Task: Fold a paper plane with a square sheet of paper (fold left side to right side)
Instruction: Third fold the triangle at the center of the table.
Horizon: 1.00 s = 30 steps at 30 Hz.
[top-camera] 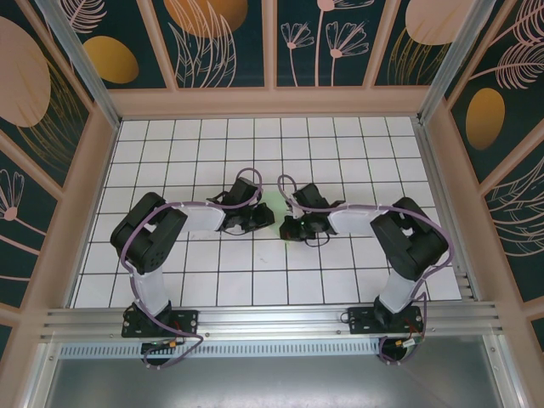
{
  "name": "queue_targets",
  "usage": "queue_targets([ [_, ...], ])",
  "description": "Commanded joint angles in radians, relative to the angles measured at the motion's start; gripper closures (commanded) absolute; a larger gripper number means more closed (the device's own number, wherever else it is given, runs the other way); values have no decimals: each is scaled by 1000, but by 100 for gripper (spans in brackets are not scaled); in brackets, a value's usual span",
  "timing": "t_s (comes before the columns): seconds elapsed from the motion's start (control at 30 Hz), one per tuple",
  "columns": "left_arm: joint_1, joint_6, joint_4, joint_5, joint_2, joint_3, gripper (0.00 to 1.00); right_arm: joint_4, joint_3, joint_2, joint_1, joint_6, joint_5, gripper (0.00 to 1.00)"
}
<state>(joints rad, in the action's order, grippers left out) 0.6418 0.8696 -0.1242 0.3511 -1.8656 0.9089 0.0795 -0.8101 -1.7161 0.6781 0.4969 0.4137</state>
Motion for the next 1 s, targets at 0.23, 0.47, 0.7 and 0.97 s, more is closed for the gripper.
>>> queue_targets([
  [0.23,6,-17,86,-70,-59,-12,82,197,120,53,18,16,-58,92],
  [0.47,6,-20,87,-46,-17,10,79,191,124,43,17,31,-80,93],
  [0.7,14,29,43,-46,182,-60,78,166,124,19,16,51,-72,95],
  [0.97,89,102,-38,-1,224,-120,82,151,126,10,16,54,-75,96],
])
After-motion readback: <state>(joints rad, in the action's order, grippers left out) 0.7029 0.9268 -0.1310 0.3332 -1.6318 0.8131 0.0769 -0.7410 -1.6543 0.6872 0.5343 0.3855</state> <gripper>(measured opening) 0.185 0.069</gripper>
